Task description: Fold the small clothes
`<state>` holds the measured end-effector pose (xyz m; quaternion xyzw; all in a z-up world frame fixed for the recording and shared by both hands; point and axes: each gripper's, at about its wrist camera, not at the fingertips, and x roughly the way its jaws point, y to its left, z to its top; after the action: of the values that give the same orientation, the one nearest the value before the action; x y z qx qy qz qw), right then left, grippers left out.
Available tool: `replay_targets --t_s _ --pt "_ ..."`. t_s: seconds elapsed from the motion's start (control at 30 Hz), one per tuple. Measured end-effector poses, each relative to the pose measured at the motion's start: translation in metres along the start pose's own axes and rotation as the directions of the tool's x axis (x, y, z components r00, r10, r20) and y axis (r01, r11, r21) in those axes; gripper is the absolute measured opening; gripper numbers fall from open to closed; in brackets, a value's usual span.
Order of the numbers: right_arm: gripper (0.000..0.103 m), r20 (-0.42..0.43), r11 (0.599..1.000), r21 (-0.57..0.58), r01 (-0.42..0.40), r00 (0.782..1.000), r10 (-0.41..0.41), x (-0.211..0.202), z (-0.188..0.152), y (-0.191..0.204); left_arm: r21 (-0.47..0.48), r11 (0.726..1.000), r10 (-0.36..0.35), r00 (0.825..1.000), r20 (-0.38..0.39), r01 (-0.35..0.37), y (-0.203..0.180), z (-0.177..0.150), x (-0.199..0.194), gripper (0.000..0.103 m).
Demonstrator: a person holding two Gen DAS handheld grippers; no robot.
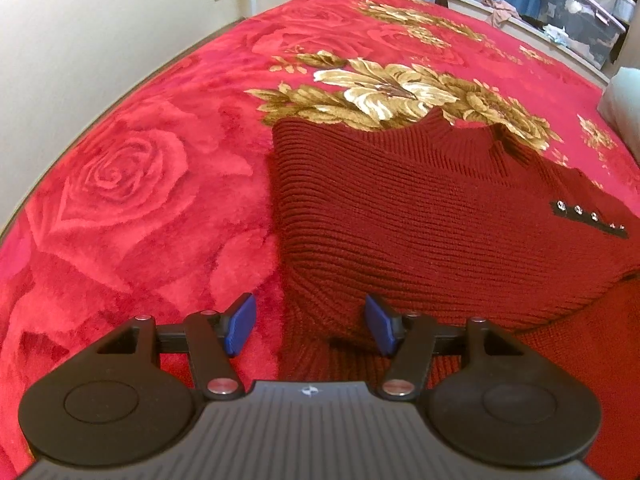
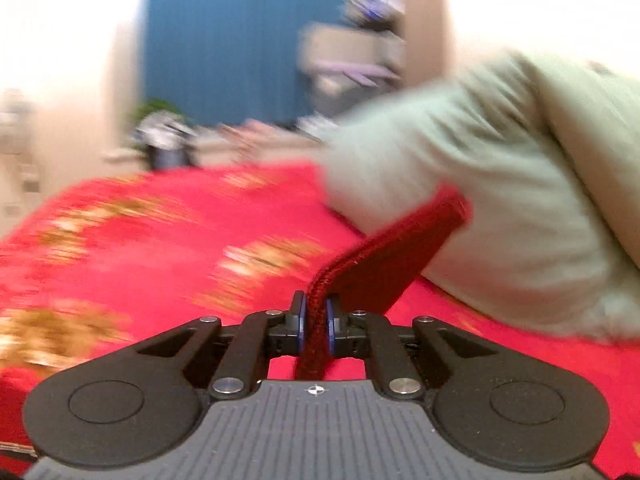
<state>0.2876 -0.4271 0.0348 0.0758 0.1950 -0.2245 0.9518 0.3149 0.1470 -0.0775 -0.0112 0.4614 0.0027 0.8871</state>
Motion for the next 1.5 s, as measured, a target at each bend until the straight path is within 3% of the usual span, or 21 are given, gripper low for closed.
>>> replay_targets --t_s 0.07,0.13,0.17,0.2,0.23,0.3,0.33,0.37,0.43,0.5,0.6,0.67,0.77,0.83,0.9,1.0,1.07,1.2,1.3,1.4,1.5 --pt "0.01 0.057 0.988 -0.069 -0.136 0.988 0.14 -0.03 0.004 0.057 -0.02 1.0 -0.006 1.0 0.003 0.006 0.005 0.0 -0.003 0.066" --pt "0.01 0.069 0.948 -0.117 -0.296 0.95 0.305 -0.06 -0.001 0.109 -0.046 0.999 -0.011 1.0 0.008 0.011 0.01 0.001 -0.005 0.066" --pt "0.012 0.042 0.907 -0.126 -0.401 0.912 0.409 -0.073 -0.008 0.134 -0.059 0.998 -0.014 1.0 0.011 0.015 0.013 0.001 -0.007 0.066" --pt "0.016 -0.015 0.851 -0.123 -0.511 0.858 0.513 -0.084 -0.016 0.157 -0.073 0.997 -0.019 1.0 0.015 0.02 0.016 0.002 -0.008 0.065" --pt "0.02 -0.119 0.77 -0.094 -0.631 0.775 0.621 -0.091 -0.029 0.182 -0.089 0.996 -0.024 0.999 0.021 0.026 0.018 0.004 -0.01 0.065" --pt "0.023 -0.307 0.644 -0.018 -0.764 0.618 0.724 -0.098 -0.054 0.213 -0.127 0.991 -0.043 0.998 0.043 0.048 0.023 0.006 -0.015 0.058" --pt "0.023 -0.36 0.614 -0.002 -0.789 0.573 0.736 -0.103 -0.068 0.221 -0.144 0.988 -0.054 0.997 0.056 0.062 0.025 0.007 -0.017 0.051" --pt "0.023 -0.38 0.606 -0.001 -0.795 0.561 0.735 -0.109 -0.08 0.223 -0.164 0.983 -0.073 0.995 0.072 0.084 0.028 0.008 -0.021 0.035" --pt "0.026 -0.413 0.606 0.014 -0.795 0.547 0.728 -0.115 -0.098 0.209 -0.192 0.971 -0.122 0.987 0.103 0.14 0.031 0.009 -0.025 0.025" --pt "0.027 -0.419 0.627 0.033 -0.778 0.559 0.715 -0.117 -0.108 0.179 -0.225 0.945 -0.214 0.969 0.122 0.237 0.033 0.011 -0.025 0.019" --pt "0.03 -0.432 0.689 0.019 -0.724 0.616 0.659 -0.121 -0.12 0.126 -0.31 0.864 -0.381 0.918 0.111 0.397 0.033 0.011 -0.011 0.02" --pt "0.03 -0.451 0.749 0.012 -0.663 0.664 0.596 -0.125 -0.134 0.082 -0.365 0.813 -0.45 0.887 0.1 0.454 0.03 0.011 0.004 0.02" --pt "0.031 -0.493 0.818 -0.006 -0.576 0.713 0.499 -0.123 -0.164 0.032 -0.439 0.761 -0.499 0.864 0.075 0.478 0.024 0.013 0.028 0.03" --pt "0.031 -0.516 0.878 -0.034 -0.478 0.76 0.394 -0.128 -0.183 0.005 -0.489 0.743 -0.499 0.865 0.052 0.457 0.022 0.015 0.044 0.041" --pt "0.031 -0.526 0.906 -0.007 -0.424 0.772 0.357 -0.131 -0.196 -0.018 -0.541 0.716 -0.491 0.869 0.058 0.44 0.022 0.014 0.056 0.041" --pt "0.031 -0.51 0.908 0.005 -0.418 0.78 0.362 -0.138 -0.211 -0.032 -0.582 0.693 -0.468 0.879 0.086 0.426 0.021 0.019 0.06 0.042" --pt "0.031 -0.486 0.901 -0.035 -0.433 0.795 0.364 -0.144 -0.22 -0.031 -0.575 0.704 -0.443 0.891 0.103 0.417 0.017 0.022 0.062 0.038" --pt "0.031 -0.449 0.889 -0.128 -0.44 0.825 0.344 -0.153 -0.226 -0.021 -0.502 0.781 -0.37 0.923 0.107 0.372 0.008 0.026 0.058 0.009" --pt "0.031 -0.434 0.886 -0.133 -0.445 0.83 0.352 -0.156 -0.226 -0.024 -0.439 0.82 -0.314 0.93 0.191 0.367 0.014 0.031 0.024 0.007" --pt "0.031 -0.422 0.891 -0.119 -0.438 0.835 0.354 -0.15 -0.226 -0.023 -0.389 0.873 -0.18 0.936 0.301 0.293 0.028 0.032 -0.011 0.007" --pt "0.031 -0.412 0.89 -0.145 -0.432 0.844 0.343 -0.152 -0.228 -0.018 -0.398 0.894 -0.139 0.972 0.19 0.205 0.038 0.028 0.001 0.01"
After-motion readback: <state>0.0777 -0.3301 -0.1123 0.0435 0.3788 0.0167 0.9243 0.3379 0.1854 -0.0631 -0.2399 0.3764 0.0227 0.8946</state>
